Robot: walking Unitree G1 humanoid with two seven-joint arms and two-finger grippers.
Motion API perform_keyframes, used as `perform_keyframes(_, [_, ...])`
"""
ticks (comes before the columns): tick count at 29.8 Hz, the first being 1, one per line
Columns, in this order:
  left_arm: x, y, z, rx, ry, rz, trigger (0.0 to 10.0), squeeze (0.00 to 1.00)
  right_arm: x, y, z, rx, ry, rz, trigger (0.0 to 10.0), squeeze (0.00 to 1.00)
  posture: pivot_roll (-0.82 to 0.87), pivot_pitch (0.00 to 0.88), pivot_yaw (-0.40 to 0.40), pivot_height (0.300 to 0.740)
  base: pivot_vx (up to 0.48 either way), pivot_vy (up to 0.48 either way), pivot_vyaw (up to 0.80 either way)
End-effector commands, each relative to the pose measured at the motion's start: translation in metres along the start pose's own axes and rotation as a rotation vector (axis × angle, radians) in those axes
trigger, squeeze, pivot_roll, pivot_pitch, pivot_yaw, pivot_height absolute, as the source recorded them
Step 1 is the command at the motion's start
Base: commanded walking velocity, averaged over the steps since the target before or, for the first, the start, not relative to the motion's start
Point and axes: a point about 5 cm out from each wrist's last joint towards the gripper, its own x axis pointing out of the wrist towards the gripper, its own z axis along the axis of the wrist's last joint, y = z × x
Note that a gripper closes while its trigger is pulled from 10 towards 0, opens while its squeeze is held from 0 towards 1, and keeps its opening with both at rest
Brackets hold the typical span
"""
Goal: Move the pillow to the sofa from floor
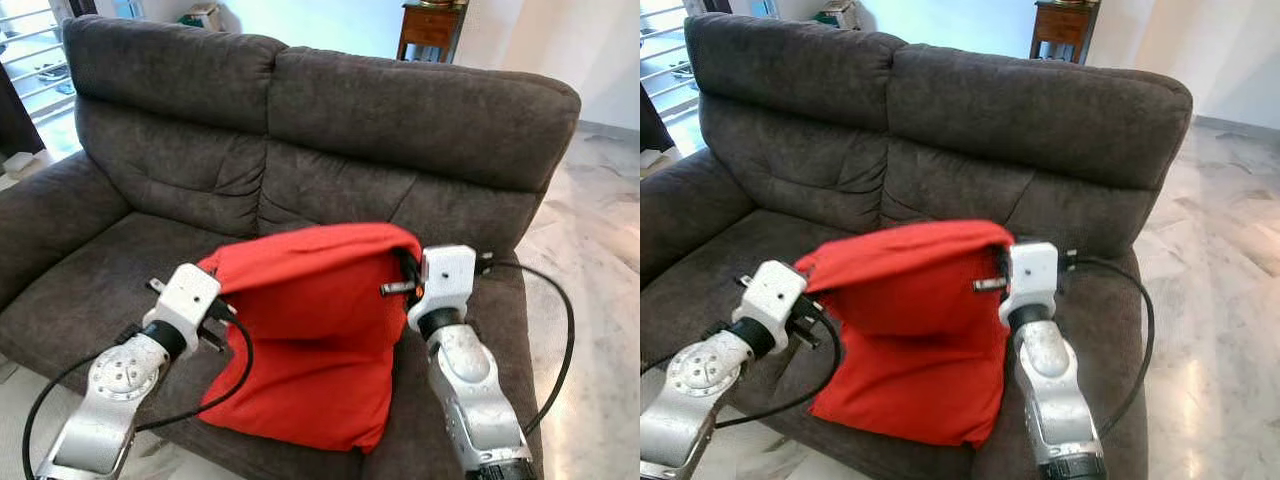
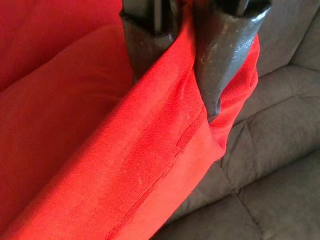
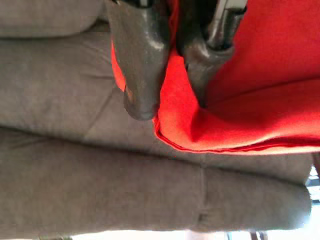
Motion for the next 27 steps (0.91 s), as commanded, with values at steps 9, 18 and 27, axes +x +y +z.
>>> perform_keyframes(9, [-0.006,0.016,-0.024,0.162,0.146,0.063,10.0,0.00,-0.007,-0.037,-0.012,-0.019,0.069,-0.190,10.0,0.00,0.04,0.102,-0.003,0.740,0.000,0.000,0.00])
perform_keyframes(18, [0.008,0.048,-0.012,0.223,0.113,0.140,10.0,0.00,-0.005,-0.040,-0.009,-0.031,0.067,-0.196,10.0,0.00,0.04,0.101,-0.009,0.740,0.000,0.000,0.00])
perform_keyframes(27, [0.026,0.044,-0.006,0.185,0.067,0.114,10.0,0.00,-0.008,-0.039,-0.013,-0.029,0.074,-0.194,10.0,0.00,0.03,0.104,-0.001,0.740,0.000,0.000,0.00])
